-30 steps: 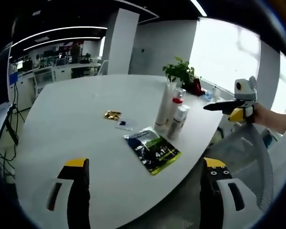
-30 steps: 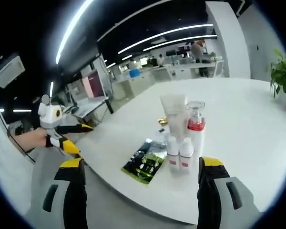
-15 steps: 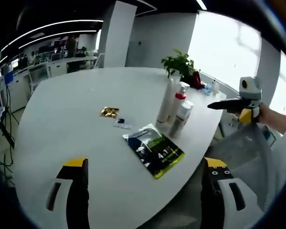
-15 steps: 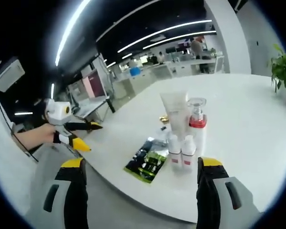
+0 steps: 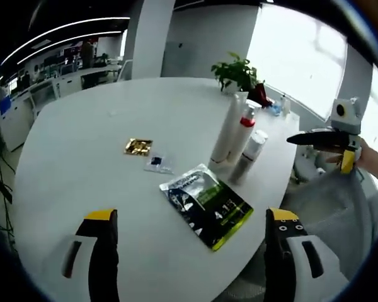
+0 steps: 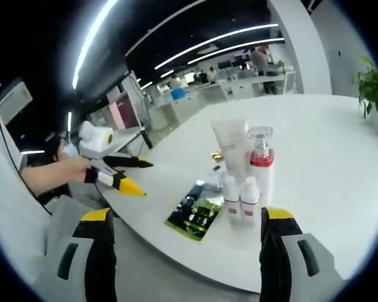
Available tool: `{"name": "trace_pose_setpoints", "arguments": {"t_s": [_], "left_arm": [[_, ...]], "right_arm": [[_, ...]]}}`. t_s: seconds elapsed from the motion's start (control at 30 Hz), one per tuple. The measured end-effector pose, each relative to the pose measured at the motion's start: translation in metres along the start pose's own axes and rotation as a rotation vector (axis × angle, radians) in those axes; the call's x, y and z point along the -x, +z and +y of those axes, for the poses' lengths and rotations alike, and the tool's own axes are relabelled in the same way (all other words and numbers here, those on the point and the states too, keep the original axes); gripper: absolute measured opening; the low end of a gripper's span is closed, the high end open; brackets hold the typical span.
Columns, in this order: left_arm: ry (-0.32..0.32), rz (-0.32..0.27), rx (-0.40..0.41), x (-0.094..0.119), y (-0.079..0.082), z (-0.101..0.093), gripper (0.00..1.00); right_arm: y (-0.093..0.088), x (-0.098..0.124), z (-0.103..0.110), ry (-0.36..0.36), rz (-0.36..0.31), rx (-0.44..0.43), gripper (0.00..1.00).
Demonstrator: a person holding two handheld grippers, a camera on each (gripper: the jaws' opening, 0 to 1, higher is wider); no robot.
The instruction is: Arrange the skincare products in the storage area until every visible bottle or jar stands upright without overlapping.
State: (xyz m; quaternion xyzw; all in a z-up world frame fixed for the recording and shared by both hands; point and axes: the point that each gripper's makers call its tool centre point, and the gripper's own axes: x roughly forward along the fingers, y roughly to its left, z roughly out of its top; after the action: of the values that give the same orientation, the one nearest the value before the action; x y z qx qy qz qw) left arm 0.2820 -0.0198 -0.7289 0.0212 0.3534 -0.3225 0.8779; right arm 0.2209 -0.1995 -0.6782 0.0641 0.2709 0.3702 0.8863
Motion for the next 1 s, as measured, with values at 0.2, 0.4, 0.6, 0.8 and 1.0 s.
{"name": "trace_pose_setpoints", "arguments": {"t_s": [0.2, 0.4, 0.6, 0.8, 1.0], "left_arm": [[0.006, 0.042, -0.01, -0.015, 0.002, 0.009, 0.89], [0.012, 0.08, -0.024, -0.034, 0.005, 0.016, 0.89], [0.014, 0.134, -0.04, -0.051, 0.002, 0.02, 0.88], [0.017, 0.175, -0.064, -0.07, 0.005, 0.028, 0.88], [0.015, 0.205, -0.061, -0.081, 0.008, 0.033, 0.88]], "right_arm": [[-0.003, -0.002, 0.0, 0.005, 0.016, -0.001, 0.96], [-0.006, -0.003, 0.001, 0.006, 0.033, 0.011, 0.95], [-0.005, -0.003, -0.001, 0.0, 0.023, 0.001, 0.95], [-0.005, -0.003, -0.002, 0.0, 0.021, 0.001, 0.95], [-0.005, -0.003, -0.003, -0.012, 0.029, 0.007, 0.95]]}}
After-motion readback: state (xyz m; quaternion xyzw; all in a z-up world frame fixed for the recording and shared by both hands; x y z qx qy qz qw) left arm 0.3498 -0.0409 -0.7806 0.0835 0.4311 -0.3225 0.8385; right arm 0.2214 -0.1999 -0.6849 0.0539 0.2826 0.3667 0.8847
